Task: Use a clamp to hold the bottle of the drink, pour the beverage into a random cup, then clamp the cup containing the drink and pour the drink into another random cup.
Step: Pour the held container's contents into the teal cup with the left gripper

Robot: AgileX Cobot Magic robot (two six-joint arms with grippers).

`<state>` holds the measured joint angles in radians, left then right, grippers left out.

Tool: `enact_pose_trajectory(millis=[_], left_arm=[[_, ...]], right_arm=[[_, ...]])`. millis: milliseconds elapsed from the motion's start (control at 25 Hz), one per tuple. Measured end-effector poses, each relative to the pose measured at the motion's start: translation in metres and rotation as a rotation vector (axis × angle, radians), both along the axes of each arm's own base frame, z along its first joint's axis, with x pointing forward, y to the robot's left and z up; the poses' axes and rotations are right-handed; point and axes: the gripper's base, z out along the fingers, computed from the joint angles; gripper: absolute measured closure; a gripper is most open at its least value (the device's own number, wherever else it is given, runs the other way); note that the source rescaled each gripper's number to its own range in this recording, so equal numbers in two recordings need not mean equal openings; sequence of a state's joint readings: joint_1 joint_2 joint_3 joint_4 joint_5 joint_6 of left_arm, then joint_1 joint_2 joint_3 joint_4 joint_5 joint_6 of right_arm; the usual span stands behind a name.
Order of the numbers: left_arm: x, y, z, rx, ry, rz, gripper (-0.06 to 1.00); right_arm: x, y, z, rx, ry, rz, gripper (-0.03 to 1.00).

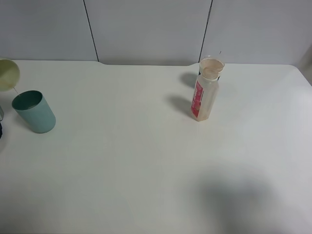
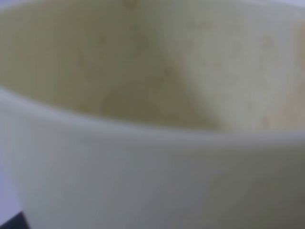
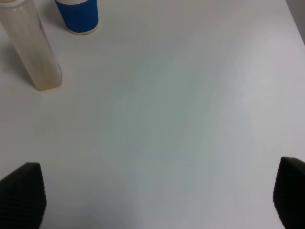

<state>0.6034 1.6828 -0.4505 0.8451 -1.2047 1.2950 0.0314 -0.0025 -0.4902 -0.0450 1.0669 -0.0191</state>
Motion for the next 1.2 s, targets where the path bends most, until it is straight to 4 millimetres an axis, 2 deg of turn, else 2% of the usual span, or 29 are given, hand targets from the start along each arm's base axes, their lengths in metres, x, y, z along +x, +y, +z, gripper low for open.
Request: enact_pose_trajectory(millis=[560,880,1200], left_arm=[[0.0000,0.0000,0.0000,0.013,-0.002,-0.001,0.92],[0.0000,0.0000,0.0000,-0.254,0.044,0.018,0.92],[0.0000,-0.0001,0.0000,-0.434,0.076,0.030,0.92]], right_arm=[[0.0000,0.0000,0.0000,0.000,0.000,0.000,0.06],[0.0000,0.0000,0.0000,0.000,0.000,0.000,0.06],[0.0000,0.0000,0.0000,0.000,0.000,0.000,0.06]])
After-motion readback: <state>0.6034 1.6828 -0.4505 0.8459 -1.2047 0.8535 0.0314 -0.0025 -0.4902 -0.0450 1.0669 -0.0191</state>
